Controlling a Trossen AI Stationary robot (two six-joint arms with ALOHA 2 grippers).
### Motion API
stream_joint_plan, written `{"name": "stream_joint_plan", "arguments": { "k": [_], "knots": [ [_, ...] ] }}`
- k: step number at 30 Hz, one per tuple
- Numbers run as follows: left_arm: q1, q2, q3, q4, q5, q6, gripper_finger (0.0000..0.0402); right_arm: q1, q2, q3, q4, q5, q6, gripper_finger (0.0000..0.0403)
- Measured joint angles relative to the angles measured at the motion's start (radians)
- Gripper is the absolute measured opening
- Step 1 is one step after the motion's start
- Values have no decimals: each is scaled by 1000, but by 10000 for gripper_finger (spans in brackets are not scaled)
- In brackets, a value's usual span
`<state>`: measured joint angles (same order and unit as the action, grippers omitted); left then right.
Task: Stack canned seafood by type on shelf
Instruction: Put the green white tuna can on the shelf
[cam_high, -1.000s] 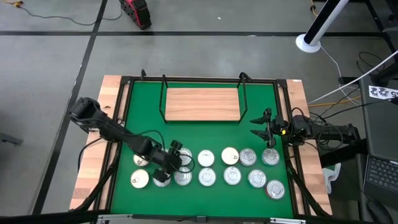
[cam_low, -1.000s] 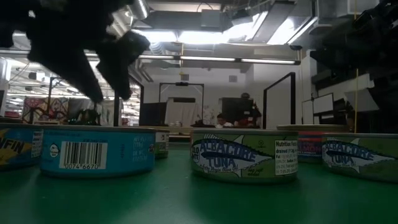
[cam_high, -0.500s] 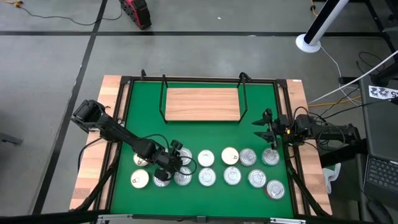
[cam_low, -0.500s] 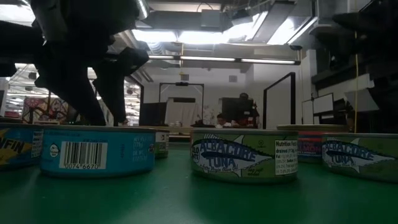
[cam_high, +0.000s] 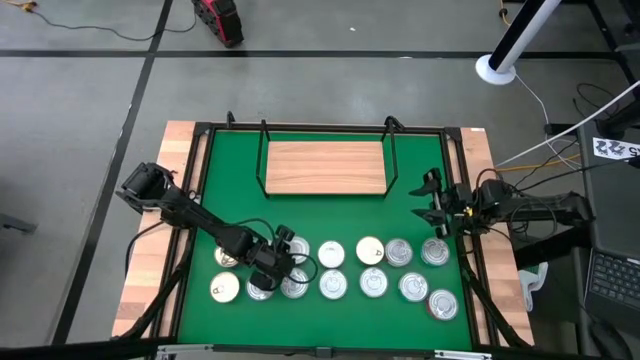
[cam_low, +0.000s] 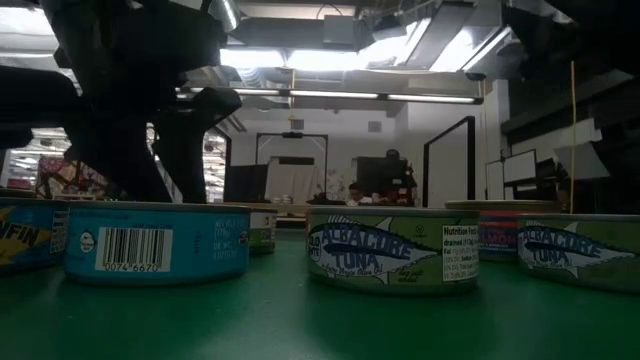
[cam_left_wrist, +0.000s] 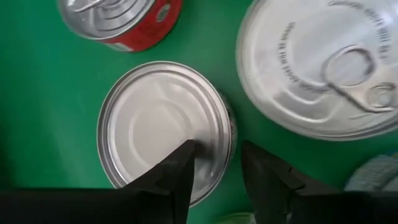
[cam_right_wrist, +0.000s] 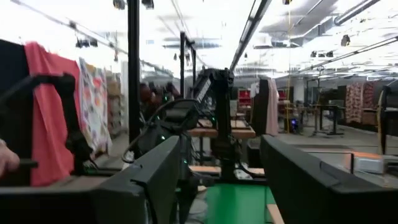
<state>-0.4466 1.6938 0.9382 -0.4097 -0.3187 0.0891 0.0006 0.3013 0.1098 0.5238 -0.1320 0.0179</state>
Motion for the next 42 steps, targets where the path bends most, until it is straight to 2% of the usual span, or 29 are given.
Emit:
{"name": "stream_joint_plan", "arguments": {
  "k": [10, 18, 22, 27, 29, 37, 42],
  "knots": [
    [2, 0, -1, -1, -31, 1, 127, 0, 481, 217, -1, -58, -207, 223],
    [2, 0, -1, 0, -36, 48, 126, 0, 867, 393, -4, -168, -260, 223],
    [2, 0, -1, 0, -36, 48, 127, 27, 1014, 481, -3, -218, -268, 223],
    [2, 0, -2, 0, -38, 48, 127, 112, 1159, 579, -5, -219, -385, 223],
    [2, 0, -2, 0, -38, 49, 127, 145, 1207, 612, -4, -195, -422, 223],
    [4, 38, 1, 24, -54, 51, 127, 239, 1360, 706, -33, 10, -495, 223],
    [4, 51, 1, 56, -80, 57, 120, 264, 1409, 726, -30, 36, -500, 223]
  ]
}}
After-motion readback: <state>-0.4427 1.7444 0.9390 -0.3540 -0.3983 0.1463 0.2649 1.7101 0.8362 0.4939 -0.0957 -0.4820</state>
